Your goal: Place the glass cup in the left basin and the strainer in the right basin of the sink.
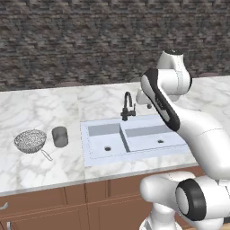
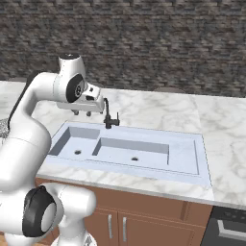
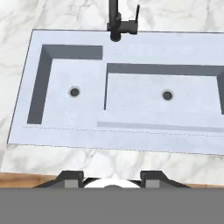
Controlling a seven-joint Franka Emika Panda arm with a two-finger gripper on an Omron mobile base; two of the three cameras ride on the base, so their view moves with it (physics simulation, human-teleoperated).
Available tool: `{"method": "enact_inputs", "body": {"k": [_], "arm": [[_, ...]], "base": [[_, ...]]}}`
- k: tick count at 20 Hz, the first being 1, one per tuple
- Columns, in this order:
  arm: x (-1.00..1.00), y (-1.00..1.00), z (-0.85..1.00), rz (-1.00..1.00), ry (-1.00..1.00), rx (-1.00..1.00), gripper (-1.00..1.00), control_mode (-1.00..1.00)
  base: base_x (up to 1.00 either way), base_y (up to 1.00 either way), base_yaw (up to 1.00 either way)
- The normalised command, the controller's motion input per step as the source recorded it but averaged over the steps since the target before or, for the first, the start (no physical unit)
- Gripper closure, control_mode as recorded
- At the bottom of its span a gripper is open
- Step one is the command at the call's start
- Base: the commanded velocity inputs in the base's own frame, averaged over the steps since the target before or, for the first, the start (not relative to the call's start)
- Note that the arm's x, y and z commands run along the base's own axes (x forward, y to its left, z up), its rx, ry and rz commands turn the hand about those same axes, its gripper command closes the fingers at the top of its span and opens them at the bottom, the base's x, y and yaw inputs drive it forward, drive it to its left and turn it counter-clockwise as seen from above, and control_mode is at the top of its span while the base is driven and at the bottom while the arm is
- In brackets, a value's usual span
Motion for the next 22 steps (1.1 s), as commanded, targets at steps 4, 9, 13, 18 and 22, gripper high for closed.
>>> {"method": "enact_inputs", "body": {"k": [4, 9, 13, 18, 22], "arm": [[-0.01, 0.09, -0.06, -0.01, 0.0, 0.0, -1.0, -1.0], [-0.15, 0.52, -0.13, -0.22, -0.12, 0.0, -1.0, -1.0], [-0.22, 0.5, -0.01, -0.26, -0.13, 0.0, -1.0, -1.0], [0.05, 0.59, -0.33, -0.23, -0.01, 0.0, -1.0, -1.0], [0.38, 0.51, -0.25, 0.01, 0.15, 0.0, -1.0, -1.0]], "base": [[0.0, 0.0, 0.0], [0.0, 0.0, 0.0], [0.0, 0.0, 0.0], [0.0, 0.0, 0.0], [0.0, 0.0, 0.0]]}}
